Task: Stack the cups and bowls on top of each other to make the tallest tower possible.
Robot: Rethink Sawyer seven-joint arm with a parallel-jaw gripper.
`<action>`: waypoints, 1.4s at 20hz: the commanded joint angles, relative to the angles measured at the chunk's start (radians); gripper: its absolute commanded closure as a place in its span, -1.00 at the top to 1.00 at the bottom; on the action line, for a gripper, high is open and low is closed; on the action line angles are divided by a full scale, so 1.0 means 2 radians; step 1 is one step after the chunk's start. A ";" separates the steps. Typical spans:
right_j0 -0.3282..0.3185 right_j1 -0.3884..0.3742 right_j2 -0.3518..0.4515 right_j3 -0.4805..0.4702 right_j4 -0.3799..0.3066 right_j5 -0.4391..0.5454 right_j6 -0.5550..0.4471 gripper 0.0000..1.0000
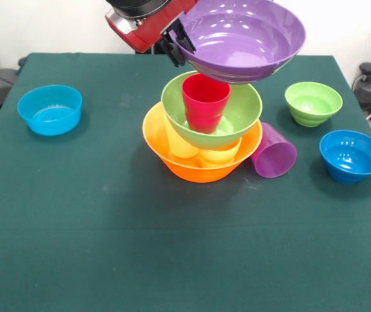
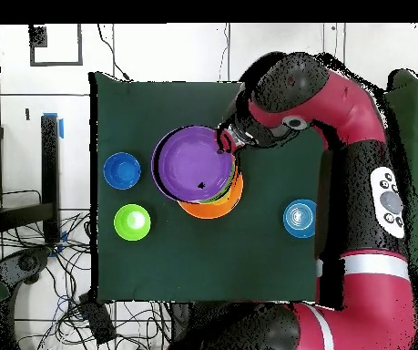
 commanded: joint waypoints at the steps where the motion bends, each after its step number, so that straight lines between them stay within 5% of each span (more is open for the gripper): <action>1: -0.004 0.009 0.002 0.024 -0.016 0.005 0.050 -1.00; 28: -0.027 0.026 0.006 0.050 -0.038 -0.057 0.022 -1.00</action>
